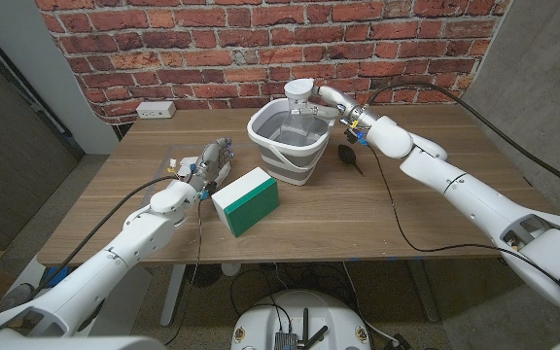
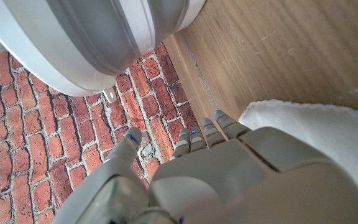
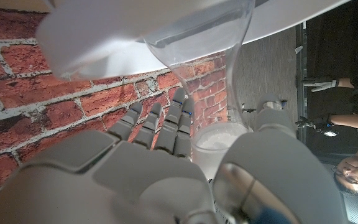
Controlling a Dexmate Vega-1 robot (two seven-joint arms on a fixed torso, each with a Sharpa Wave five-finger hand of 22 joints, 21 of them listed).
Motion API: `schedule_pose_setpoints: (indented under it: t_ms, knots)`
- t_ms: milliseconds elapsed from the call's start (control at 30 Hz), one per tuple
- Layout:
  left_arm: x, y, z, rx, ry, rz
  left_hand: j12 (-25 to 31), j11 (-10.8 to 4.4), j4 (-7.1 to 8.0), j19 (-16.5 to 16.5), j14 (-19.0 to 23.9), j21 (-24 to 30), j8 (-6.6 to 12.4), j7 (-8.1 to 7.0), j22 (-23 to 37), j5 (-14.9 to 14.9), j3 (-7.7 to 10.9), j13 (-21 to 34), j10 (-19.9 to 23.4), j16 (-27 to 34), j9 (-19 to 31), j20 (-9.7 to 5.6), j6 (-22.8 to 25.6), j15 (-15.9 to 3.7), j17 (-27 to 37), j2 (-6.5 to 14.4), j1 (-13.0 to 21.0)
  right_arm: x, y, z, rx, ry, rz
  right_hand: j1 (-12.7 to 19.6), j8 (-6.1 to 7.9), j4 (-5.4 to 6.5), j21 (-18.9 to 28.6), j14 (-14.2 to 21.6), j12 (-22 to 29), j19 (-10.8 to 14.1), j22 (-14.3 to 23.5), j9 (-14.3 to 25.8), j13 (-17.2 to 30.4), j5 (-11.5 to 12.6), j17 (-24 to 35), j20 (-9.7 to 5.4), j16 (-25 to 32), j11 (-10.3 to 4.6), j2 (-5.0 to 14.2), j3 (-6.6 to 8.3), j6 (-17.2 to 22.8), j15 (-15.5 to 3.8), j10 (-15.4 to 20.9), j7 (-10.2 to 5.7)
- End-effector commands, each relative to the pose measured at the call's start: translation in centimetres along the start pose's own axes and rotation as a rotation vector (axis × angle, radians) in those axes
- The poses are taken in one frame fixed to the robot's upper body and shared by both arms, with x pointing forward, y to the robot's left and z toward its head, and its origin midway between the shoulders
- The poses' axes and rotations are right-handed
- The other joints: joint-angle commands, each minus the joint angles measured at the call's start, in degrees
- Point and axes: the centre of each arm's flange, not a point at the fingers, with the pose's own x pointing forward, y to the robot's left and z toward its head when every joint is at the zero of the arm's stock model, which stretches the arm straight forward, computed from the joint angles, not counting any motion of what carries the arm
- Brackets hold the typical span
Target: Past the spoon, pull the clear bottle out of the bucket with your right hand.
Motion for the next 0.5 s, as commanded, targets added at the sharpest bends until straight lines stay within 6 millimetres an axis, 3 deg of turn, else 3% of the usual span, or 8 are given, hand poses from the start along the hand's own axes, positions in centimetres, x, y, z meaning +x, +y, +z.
schedule_pose_setpoints:
  t_ms: [33, 167, 500]
  knots:
    - [0.18, 0.06, -0.04, -0.008, 0.003, -0.004, 0.14, -0.35, 0.1, -0.44, 0.19, 0.14, 0.03, -0.01, 0.14, 0.08, 0.49, 0.26, -0.08, -0.1, 0.06, -0.85, 0.18, 0.05, 0.12, 3.66, -0.38, 0.17, 0.15, -0.2, -0.005, 0.011, -0.02, 1.05, 1.25, 0.32, -0.09, 1.69, 0.16, 1.0, -0.02, 0.27, 0.02, 0.28, 0.13, -0.47, 0.74, -3.51, 0.25, 0.23, 3.37, -2.89, 5.12, 0.26]
    - [0.24, 0.12, -0.03, -0.008, 0.003, -0.002, 0.14, -0.27, 0.11, -0.47, 0.18, 0.17, 0.02, -0.02, 0.14, 0.08, 0.5, 0.27, -0.08, -0.1, 0.06, -0.79, 0.16, 0.04, 0.13, 3.65, -0.39, 0.26, 0.28, -0.33, 0.0, 0.016, -0.031, 1.87, 2.82, 0.16, 0.01, 3.68, 0.21, 2.17, -0.04, 0.52, 0.05, 0.08, 0.16, -0.77, 1.55, -4.21, 0.39, 0.27, 6.2, -4.22, 7.72, -1.16]
    - [0.38, 0.24, -0.16, -0.01, 0.005, 0.001, 0.18, -0.19, 0.11, -0.54, 0.24, 0.2, 0.05, 0.03, 0.14, 0.08, 0.53, 0.27, 0.03, -0.08, 0.06, -0.77, 0.23, 0.0, 0.13, 3.63, -0.41, 0.4, 0.42, -0.62, 0.006, 0.016, -0.06, 3.84, 5.2, -0.05, 0.02, 6.18, 0.58, 4.03, -0.05, 0.99, 0.46, -0.18, 0.41, -1.47, 2.8, -5.5, 0.85, 0.47, 9.51, -6.02, 12.52, -3.08]
